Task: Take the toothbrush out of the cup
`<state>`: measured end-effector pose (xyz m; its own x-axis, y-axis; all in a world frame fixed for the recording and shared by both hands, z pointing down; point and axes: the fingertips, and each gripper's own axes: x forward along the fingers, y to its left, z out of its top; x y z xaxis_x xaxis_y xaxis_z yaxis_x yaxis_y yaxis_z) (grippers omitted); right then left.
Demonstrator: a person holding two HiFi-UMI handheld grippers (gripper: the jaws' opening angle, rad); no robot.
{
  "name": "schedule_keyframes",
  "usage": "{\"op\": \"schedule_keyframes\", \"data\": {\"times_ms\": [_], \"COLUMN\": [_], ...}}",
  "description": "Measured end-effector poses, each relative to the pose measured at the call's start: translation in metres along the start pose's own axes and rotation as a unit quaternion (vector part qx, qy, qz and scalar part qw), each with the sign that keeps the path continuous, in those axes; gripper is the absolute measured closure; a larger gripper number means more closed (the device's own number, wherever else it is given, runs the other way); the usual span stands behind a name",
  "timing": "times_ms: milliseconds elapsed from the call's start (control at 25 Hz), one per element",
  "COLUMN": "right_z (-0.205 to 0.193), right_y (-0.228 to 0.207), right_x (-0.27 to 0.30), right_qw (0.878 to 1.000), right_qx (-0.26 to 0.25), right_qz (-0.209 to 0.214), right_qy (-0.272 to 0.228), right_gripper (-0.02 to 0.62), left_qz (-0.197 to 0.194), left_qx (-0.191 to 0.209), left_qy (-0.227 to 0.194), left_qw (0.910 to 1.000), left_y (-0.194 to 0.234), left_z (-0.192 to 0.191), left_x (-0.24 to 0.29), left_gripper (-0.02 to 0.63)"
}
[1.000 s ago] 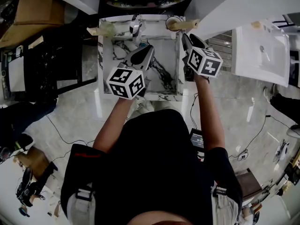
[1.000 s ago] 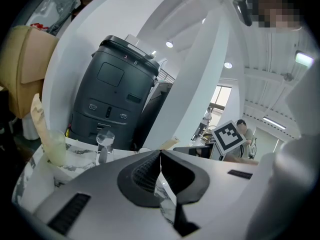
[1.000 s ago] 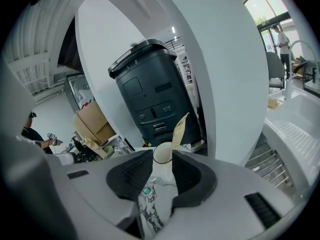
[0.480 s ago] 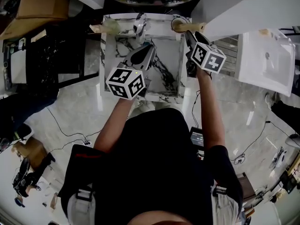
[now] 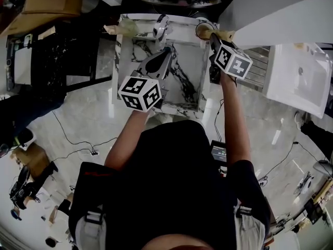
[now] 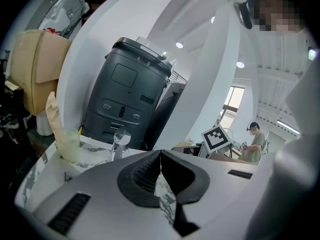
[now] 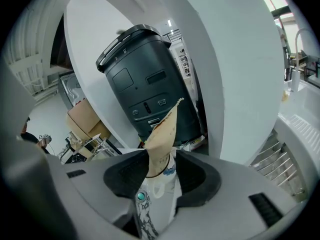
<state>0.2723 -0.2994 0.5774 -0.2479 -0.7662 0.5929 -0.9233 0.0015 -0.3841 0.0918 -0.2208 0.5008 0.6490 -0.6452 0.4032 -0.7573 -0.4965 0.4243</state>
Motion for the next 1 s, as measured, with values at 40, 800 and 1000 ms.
{"op": "schedule_keyframes", "data": {"times_ms": [40,800,1000], "right_z": [0.000,-0.002,-0.002], "right_y": [-0.001,0.003,0.011], "right_x": [0.002,0.008,0.005], "right_qw": [1.000,0.999,0.997], "right_qx": [0.001,-0.045,-0.072], "right_qz": [0.000,-0.001,0.002], "right_qy": [0.001,0.012,0.007], "right_gripper": [0.438,0.502,0.516], "left_qz": [0.004,0.003,0.001], "left_qx": [-0.001,-0.029,-0.031], "left_qy": [0.000,-0.009,-0.007], "left_qw": [1.0000,0.9995,0.9995], "left_y": [0.002,0.005,0.003], "left_z": [-0.001,0.000,-0.002], "left_x": [-0.001,-0.008,-0.010], "left_gripper": [0.592,0.592,0.592]}}
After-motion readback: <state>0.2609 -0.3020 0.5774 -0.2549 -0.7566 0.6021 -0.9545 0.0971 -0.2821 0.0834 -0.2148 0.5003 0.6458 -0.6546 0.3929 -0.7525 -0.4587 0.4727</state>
